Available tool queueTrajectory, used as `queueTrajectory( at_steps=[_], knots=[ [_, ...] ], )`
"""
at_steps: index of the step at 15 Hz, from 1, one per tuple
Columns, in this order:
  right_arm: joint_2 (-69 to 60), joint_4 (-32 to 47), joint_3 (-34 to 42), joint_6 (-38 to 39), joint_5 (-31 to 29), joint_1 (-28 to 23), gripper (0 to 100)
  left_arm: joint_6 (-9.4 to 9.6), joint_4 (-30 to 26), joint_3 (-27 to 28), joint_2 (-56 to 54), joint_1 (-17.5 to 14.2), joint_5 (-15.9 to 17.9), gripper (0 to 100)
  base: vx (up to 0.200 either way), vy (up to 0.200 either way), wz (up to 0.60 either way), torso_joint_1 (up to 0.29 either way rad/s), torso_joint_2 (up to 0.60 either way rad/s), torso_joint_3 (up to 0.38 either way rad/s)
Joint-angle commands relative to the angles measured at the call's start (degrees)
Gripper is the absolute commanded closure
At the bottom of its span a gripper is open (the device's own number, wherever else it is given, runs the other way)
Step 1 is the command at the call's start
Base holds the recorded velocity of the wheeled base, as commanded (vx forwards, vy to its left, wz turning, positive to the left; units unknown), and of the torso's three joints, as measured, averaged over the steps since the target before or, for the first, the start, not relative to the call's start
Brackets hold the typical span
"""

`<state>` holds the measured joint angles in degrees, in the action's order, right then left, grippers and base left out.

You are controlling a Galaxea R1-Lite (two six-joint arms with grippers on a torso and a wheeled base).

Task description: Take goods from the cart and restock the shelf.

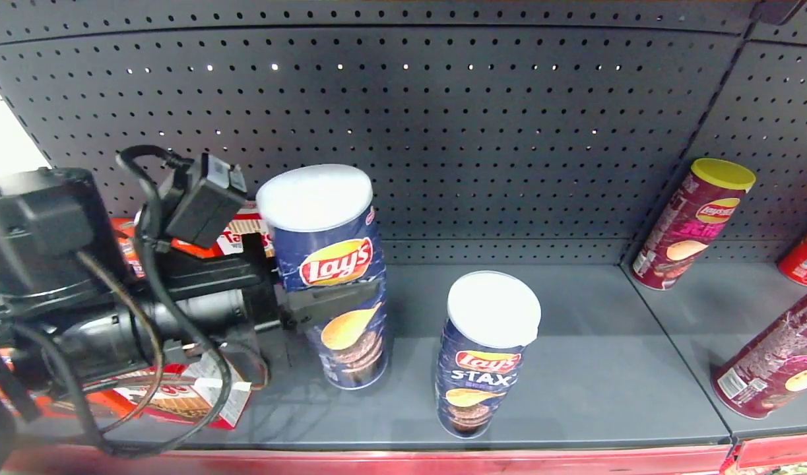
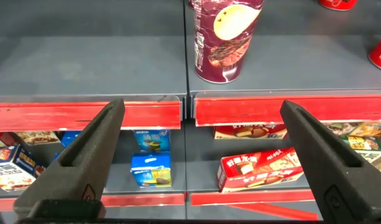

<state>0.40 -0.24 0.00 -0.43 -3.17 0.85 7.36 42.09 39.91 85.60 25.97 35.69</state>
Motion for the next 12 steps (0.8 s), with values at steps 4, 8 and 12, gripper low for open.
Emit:
queueTrajectory(
  at_steps=[4,8,12],
  knots=[
    [0.21,-0.02,0.0,-0.01,0.01,0.03,0,1.95,-0.26,11.33,15.12,-2.76,0.17,100,0.0,0.0,0.0,0.0,0.0,0.0],
    [0.21,-0.02,0.0,-0.01,0.01,0.03,0,2.04,-0.17,22.49,24.61,-3.73,0.34,100,0.0,0.0,0.0,0.0,0.0,0.0],
    [0.21,-0.02,0.0,-0.01,0.01,0.03,0,2.04,-0.17,28.91,31.03,-3.03,0.34,100,0.0,0.0,0.0,0.0,0.0,0.0]
  ],
)
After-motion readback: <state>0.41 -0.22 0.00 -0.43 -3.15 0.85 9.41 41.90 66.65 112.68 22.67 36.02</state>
